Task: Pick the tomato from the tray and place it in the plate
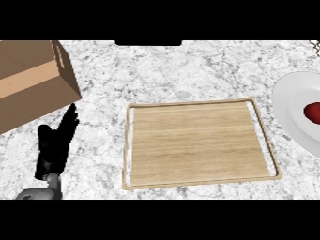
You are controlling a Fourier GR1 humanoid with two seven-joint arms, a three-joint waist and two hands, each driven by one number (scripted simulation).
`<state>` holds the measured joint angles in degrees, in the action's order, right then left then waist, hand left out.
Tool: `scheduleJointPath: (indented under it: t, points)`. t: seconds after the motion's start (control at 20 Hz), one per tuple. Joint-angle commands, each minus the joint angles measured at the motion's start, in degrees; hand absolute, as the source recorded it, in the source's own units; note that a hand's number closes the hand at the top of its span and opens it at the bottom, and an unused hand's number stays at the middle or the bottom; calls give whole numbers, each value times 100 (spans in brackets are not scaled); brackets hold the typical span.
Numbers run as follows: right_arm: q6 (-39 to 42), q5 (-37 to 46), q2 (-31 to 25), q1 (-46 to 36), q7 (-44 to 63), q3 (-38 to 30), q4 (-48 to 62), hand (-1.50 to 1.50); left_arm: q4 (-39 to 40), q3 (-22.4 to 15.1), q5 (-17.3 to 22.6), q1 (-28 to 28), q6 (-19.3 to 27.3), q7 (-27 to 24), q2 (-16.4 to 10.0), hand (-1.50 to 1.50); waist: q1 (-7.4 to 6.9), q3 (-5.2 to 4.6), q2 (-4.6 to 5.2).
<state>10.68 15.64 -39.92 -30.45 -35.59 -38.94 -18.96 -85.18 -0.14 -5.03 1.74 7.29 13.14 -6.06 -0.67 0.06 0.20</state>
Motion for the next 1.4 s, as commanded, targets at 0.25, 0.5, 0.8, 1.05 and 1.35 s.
scheduleJointPath:
  t: [0.25, 0.5, 0.8, 1.05, 1.35]
  points:
    - [-448, -140, -7, 185, -35, 230, 104, -150, -238, -172, -191, -249, 111, 36, 189, 0, 16, -2, -13]
    - [-676, -84, -231, 112, -365, 201, 675, -150, 71, 94, -5, 127, -24, -48, 66, 0, -49, 10, 26]
    - [-583, -145, -482, 315, -460, 200, 854, -150, -181, 20, -43, 251, -156, 359, -35, 0, -74, 19, 35]
    - [-828, -210, -471, 395, -468, 226, 897, -150, 161, -61, -184, 77, 8, -155, 188, 0, -59, 17, 35]
    - [-346, -456, -1039, 745, -692, 1, 937, -150, 197, 289, 85, 328, -161, 149, -50, 0, -40, 23, 37]
